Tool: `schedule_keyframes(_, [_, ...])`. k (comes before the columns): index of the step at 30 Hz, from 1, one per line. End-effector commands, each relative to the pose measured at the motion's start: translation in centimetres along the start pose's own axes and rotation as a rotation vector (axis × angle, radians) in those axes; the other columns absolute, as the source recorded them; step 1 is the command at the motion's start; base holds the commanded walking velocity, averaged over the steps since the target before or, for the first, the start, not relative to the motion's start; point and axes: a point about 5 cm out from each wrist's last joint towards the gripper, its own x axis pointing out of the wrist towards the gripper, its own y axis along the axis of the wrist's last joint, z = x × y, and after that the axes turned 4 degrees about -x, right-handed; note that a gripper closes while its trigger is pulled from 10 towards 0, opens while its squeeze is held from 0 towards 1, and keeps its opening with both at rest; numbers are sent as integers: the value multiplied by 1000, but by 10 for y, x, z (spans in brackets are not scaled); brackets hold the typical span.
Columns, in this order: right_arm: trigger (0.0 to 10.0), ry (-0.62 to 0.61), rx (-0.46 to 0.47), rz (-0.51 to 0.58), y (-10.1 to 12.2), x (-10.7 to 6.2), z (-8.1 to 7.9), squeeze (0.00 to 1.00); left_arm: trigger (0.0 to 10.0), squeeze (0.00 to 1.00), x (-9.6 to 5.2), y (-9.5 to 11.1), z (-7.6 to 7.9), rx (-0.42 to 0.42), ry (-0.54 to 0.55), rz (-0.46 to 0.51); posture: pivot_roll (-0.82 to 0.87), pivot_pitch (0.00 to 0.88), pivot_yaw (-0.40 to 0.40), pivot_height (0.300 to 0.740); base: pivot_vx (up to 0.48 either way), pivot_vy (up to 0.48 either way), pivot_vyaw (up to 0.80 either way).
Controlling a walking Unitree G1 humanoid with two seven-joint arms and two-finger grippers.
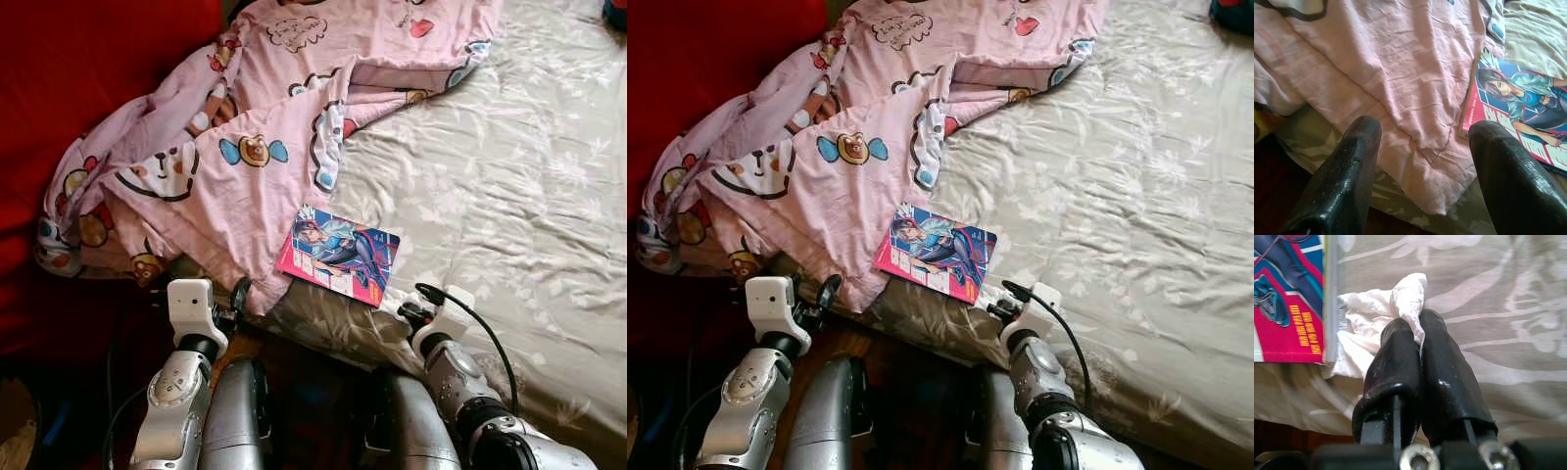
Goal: Clean up the room
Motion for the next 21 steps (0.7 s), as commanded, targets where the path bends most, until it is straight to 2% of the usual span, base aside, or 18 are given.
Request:
schedule_keyframes(1, [0,-28,8,-18,-12,-5,11,0,10000,0,-5,-12,-1,13,9,-40,-6,299,-22,611,0,0,0])
schedule_keyframes(3, [0,-25,-27,24,-9,-7,14,0,10000,0,-6,-15,-1,-1,18,-45,-17,281,-24,611,0,0,0])
schedule_keyframes(7, [0,-12,-22,77,-7,-10,16,0,10000,0,-7,-19,-2,-3,23,-49,-37,247,-28,611,0,0,0])
schedule_keyframes(13, [0,-19,-60,220,-1,-20,25,0,10000,0,-8,-25,-6,-5,44,-56,-61,189,-35,611,0,0,0])
schedule_keyframes(16, [0,2,-123,285,2,-26,25,0,10000,0,-9,-27,-8,-8,58,-60,-75,164,-37,611,0,0,0])
schedule_keyframes(19, [0,15,-156,300,2,-29,24,0,10000,0,-10,-29,-10,-1,76,-60,-76,162,-37,611,0,0,0])
schedule_keyframes(20, [10000,28,-184,309,2,-31,23,0,10000,0,-12,-29,-14,-5,107,-56,-82,160,-37,611,0,0,0])
schedule_keyframes(21, [10000,36,-200,314,2,-32,23,0,10000,0,-12,-29,-18,-13,137,-51,-82,163,-39,611,0,0,0])
